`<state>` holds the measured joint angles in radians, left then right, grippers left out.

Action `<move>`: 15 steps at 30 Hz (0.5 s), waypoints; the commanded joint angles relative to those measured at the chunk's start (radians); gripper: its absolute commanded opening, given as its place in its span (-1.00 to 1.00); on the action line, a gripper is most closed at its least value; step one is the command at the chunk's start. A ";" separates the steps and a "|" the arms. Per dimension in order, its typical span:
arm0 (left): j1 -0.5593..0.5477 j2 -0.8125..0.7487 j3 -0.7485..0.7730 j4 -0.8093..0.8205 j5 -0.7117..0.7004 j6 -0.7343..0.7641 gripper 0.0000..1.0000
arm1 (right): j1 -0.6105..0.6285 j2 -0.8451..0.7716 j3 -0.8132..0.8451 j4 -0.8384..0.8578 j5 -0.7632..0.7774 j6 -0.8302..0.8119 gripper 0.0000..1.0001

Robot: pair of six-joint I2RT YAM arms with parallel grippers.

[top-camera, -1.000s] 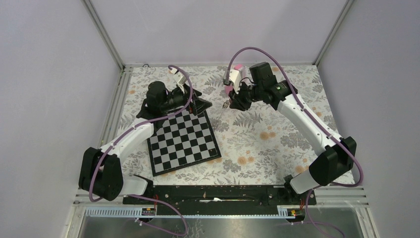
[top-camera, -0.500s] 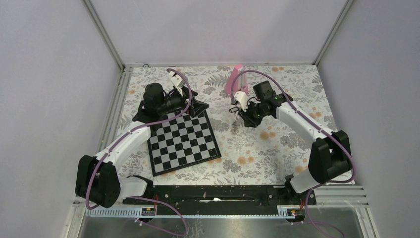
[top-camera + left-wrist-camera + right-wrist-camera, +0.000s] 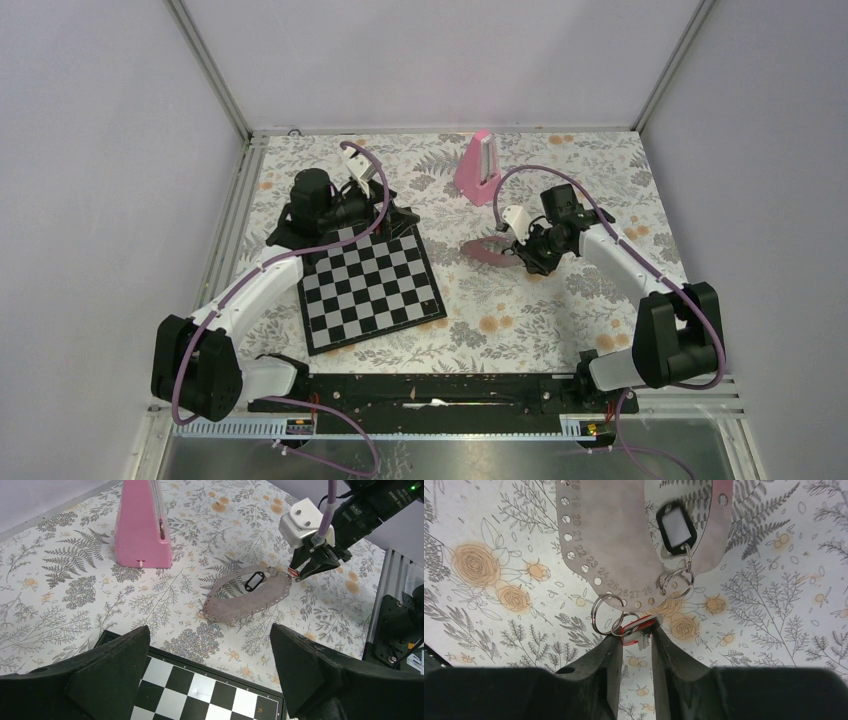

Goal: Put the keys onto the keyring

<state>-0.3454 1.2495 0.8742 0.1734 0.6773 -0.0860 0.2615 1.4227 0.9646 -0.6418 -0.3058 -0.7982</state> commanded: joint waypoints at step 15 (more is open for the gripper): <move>0.005 -0.040 -0.026 0.017 0.004 0.032 0.98 | -0.037 0.062 -0.134 0.090 0.103 -0.045 -0.80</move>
<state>-0.3454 1.2385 0.8612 0.1715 0.6781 -0.0746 0.2371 1.4773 0.8555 -0.5884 -0.2333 -0.8200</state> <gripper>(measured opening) 0.989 0.308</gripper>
